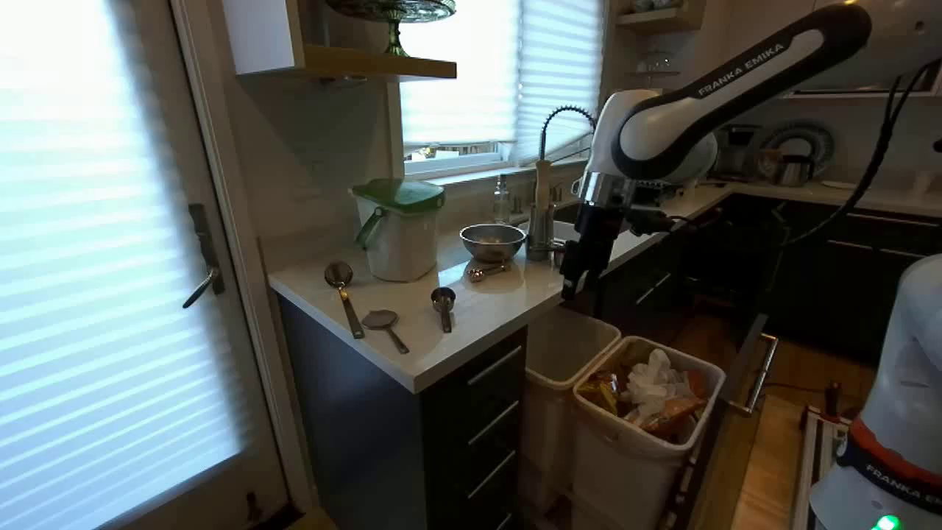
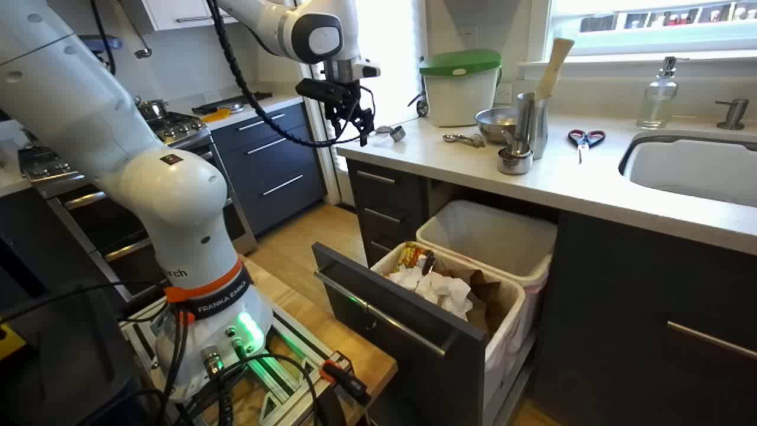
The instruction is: Close the waste bin drawer
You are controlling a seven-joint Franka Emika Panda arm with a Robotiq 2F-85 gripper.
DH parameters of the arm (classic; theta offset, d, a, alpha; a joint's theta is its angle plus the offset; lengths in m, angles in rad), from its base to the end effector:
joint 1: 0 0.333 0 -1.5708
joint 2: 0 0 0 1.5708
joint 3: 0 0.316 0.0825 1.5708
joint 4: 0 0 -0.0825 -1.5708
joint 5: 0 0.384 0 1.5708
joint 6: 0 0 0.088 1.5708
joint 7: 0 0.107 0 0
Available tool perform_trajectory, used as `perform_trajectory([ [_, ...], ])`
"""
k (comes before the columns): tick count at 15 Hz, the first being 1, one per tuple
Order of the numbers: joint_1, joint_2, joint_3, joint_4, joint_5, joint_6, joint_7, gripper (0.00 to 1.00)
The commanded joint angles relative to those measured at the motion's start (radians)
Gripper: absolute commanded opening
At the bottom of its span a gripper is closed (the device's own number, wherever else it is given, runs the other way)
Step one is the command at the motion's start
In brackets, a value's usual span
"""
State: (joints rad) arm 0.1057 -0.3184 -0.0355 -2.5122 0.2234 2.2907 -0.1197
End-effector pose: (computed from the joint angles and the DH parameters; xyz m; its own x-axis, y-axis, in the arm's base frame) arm 0.4363 0.0357 0.4043 0.9937 0.0418 0.1038 0.0601 -0.9819 -0.1796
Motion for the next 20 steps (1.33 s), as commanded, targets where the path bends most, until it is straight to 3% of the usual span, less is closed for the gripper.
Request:
perform_trajectory([
  [1, -0.011, 0.000, 0.010, 0.001, 0.004, -0.003, -0.003, 1.00],
  [10, -0.011, 0.001, 0.010, 0.001, 0.004, -0.003, -0.003, 1.00],
  [13, -0.071, -0.010, 0.039, -0.038, -0.114, -0.007, 0.125, 1.00],
  [16, -0.119, -0.025, 0.034, -0.081, -0.214, -0.084, 0.177, 1.00],
  [20, -0.176, -0.030, 0.003, -0.107, -0.317, -0.243, 0.141, 1.00],
])
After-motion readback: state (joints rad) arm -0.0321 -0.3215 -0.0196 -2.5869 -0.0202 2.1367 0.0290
